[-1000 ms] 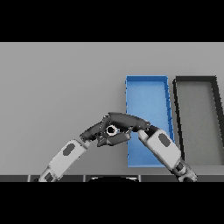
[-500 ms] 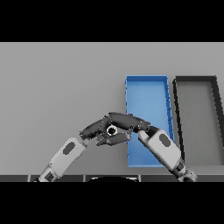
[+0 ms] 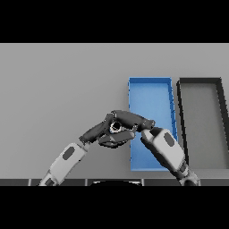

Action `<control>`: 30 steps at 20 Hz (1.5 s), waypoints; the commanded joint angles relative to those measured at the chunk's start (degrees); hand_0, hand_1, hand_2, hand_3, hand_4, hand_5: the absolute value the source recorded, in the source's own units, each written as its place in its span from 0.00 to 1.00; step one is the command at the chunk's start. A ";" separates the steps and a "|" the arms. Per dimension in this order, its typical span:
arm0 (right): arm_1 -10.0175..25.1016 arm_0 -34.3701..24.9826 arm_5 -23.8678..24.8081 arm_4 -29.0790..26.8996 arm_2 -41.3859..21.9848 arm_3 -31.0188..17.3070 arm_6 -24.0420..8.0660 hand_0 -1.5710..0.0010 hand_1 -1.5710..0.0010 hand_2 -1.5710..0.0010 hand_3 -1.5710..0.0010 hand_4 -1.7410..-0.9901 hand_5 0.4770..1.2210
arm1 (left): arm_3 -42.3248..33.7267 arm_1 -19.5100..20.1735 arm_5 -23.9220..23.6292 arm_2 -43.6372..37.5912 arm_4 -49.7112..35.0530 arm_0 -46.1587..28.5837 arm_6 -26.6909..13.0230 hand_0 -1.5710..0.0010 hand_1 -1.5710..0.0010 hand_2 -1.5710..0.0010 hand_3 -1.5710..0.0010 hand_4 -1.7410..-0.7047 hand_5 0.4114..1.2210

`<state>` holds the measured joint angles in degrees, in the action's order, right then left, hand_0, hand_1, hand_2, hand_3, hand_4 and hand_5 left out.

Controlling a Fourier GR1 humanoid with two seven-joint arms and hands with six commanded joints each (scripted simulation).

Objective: Pick up the blue pipe and place it into the blue bin.

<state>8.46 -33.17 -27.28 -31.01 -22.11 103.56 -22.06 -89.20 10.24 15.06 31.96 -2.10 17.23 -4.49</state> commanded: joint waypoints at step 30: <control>12.69 -10.03 15.43 2.14 27.08 -27.57 -9.70 0.00 0.00 0.00 0.00 0.32 1.00 | -2.45 2.71 -0.15 -0.18 0.83 -1.51 -1.82 1.00 1.00 1.00 1.00 0.88 0.07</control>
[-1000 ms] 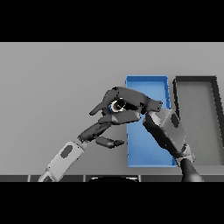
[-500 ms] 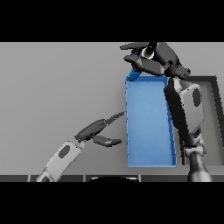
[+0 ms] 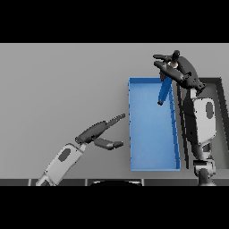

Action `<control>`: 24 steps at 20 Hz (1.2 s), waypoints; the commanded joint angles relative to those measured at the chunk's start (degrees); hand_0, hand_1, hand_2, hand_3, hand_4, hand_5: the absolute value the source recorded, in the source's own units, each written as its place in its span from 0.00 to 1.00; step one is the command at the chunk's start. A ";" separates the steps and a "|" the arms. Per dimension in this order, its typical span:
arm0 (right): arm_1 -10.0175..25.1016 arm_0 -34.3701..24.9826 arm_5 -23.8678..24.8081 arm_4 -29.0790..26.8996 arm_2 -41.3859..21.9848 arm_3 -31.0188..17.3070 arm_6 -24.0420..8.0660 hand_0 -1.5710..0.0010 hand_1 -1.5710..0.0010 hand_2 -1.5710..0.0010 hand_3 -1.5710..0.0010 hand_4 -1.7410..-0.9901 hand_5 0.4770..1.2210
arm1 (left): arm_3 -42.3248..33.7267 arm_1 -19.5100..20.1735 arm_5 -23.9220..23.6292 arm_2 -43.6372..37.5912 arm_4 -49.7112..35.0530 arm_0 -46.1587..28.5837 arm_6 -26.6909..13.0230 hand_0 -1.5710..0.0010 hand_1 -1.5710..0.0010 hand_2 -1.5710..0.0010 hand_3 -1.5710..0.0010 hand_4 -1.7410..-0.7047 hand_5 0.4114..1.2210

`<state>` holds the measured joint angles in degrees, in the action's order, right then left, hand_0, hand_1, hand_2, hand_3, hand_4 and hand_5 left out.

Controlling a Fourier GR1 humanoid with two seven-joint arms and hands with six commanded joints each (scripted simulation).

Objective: Pick up the blue pipe and place it into the blue bin.

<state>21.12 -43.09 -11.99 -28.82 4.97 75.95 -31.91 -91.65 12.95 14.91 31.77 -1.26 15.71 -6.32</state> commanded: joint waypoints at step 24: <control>23.29 6.42 15.37 -17.78 -44.99 -2.07 -2.47 0.90 0.92 0.93 0.96 0.73 0.58 | -1.76 0.29 -0.68 0.98 0.73 -1.82 0.79 1.00 1.00 1.00 1.00 0.88 0.08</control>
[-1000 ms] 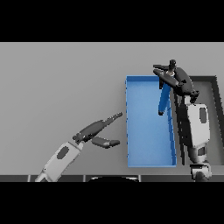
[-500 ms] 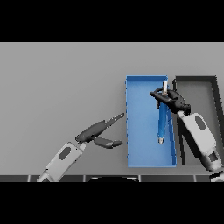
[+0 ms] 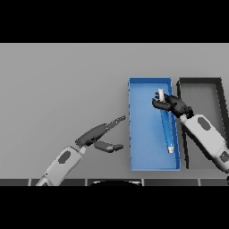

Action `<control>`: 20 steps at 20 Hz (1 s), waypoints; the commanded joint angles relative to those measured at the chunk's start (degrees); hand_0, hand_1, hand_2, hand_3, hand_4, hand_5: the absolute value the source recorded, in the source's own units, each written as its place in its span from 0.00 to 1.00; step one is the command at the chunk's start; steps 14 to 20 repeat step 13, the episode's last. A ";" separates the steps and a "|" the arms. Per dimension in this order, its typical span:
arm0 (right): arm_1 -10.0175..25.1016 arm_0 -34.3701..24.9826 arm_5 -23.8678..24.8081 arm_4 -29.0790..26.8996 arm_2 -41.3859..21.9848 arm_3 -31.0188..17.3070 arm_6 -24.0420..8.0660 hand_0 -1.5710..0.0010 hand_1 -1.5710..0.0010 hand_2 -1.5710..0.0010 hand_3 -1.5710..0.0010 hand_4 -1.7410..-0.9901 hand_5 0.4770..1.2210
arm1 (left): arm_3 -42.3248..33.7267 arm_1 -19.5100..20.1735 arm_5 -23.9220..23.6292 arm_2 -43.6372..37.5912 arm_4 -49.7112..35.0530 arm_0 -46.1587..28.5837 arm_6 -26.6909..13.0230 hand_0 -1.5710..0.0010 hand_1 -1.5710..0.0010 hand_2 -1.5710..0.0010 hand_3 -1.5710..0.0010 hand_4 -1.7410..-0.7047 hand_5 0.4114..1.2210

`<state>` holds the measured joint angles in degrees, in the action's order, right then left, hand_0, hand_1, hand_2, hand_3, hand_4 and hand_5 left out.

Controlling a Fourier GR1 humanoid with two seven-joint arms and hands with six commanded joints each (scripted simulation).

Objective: Pick up the blue pipe and place it into the blue bin.

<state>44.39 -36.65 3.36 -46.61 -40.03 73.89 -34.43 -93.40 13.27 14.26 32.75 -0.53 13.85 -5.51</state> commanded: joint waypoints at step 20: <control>-0.17 -0.45 0.66 1.51 -0.70 0.11 0.89 0.99 0.99 0.99 0.99 0.74 0.39 | 4.71 -2.16 -1.23 0.53 2.41 1.16 0.40 1.00 1.00 1.00 1.00 0.88 0.08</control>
